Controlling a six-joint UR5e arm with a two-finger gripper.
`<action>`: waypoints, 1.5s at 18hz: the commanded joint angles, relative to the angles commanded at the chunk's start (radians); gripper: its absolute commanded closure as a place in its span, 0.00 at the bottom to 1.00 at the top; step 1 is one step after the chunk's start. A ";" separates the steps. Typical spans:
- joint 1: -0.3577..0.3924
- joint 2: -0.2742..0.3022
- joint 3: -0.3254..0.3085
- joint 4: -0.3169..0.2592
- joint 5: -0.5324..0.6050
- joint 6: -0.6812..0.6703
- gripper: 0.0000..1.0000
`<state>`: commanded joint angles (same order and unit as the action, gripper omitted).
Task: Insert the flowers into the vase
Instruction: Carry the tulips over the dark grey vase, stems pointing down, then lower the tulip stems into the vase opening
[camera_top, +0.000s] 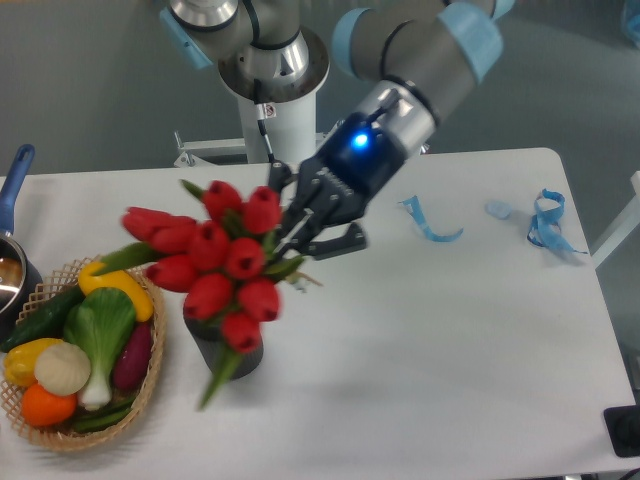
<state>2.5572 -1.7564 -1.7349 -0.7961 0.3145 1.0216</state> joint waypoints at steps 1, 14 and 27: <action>-0.005 0.002 -0.008 0.000 -0.006 0.000 0.96; -0.049 -0.049 -0.034 0.002 -0.175 0.086 0.96; -0.023 -0.087 -0.077 0.002 -0.178 0.183 0.96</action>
<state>2.5341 -1.8438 -1.8116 -0.7946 0.1365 1.2042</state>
